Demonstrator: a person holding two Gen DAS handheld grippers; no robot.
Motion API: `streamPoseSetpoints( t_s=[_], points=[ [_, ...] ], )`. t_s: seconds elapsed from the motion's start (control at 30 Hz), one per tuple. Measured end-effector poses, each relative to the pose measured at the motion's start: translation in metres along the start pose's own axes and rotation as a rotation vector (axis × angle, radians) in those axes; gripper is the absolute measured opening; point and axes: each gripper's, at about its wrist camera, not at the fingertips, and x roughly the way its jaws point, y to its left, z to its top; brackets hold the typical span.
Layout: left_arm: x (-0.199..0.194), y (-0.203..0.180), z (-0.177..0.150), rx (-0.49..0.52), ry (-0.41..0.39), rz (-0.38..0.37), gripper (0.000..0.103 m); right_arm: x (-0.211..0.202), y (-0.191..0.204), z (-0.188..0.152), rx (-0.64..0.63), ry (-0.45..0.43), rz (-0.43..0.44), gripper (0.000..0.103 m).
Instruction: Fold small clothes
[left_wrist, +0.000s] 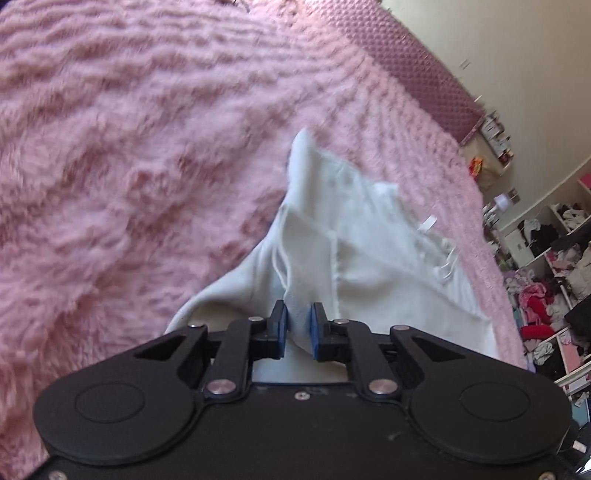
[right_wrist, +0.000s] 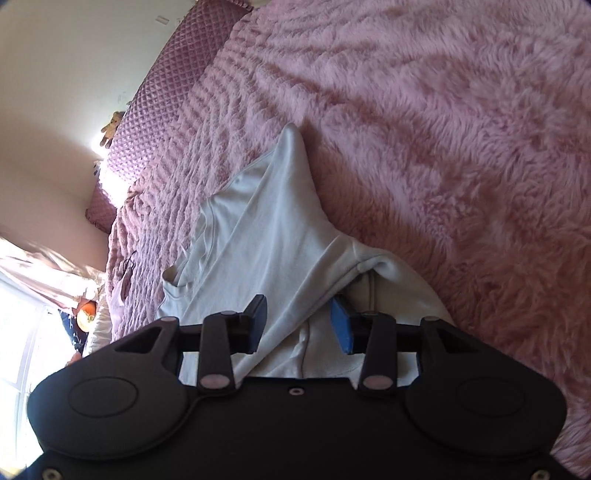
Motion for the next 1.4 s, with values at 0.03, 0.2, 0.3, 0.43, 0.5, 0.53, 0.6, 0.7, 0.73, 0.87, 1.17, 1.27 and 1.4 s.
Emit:
streamPoseSetpoints(
  t_s=[0.03,0.2,0.3,0.43,0.5,0.53,0.6,0.7,0.73,0.87,1.17,1.27,1.4],
  points=[
    [0.005,0.006,-0.004,-0.005,0.014,-0.011,0.012,0.002,-0.003,0.001,0.035,-0.013,-0.001,0.039],
    [0.004,0.006,-0.003,0.005,0.002,-0.024,0.013,0.004,-0.013,0.010,0.149,-0.061,-0.010,0.005],
    [-0.001,0.000,0.000,0.046,0.001,-0.033,0.014,-0.018,-0.009,0.011,0.169,-0.118,0.040,0.004],
    [0.013,0.004,-0.001,0.056,0.045,-0.010,0.014,-0.014,-0.022,0.008,0.122,-0.072,-0.093,0.004],
    [0.010,0.003,0.002,0.041,0.053,-0.015,0.015,-0.009,-0.034,0.006,0.119,-0.047,-0.089,0.002],
    [0.005,0.002,0.005,0.041,0.057,-0.012,0.017,-0.011,-0.036,0.007,0.119,-0.041,-0.076,0.002],
    [-0.009,-0.003,0.009,0.057,0.059,0.002,0.019,-0.020,-0.033,0.010,0.111,-0.034,-0.085,0.014],
    [-0.030,-0.014,0.019,0.125,0.010,-0.014,0.028,-0.033,-0.019,0.016,0.027,-0.018,-0.075,0.019],
    [-0.033,-0.020,0.025,0.146,-0.013,-0.020,0.042,-0.034,-0.009,0.020,-0.048,-0.018,-0.071,0.021],
    [-0.008,-0.032,0.053,0.173,-0.069,0.008,0.053,-0.013,0.025,0.039,-0.289,-0.075,-0.089,0.043],
    [0.058,-0.032,0.068,0.135,-0.036,0.101,0.007,0.080,0.030,0.086,-0.270,-0.014,-0.134,0.017],
    [0.044,-0.036,0.070,0.166,-0.126,0.067,0.005,0.065,0.038,0.083,-0.311,-0.093,-0.089,0.004],
    [0.071,-0.025,0.073,0.174,-0.025,0.140,0.007,0.080,0.029,0.077,-0.312,-0.048,-0.205,0.006]
  ],
)
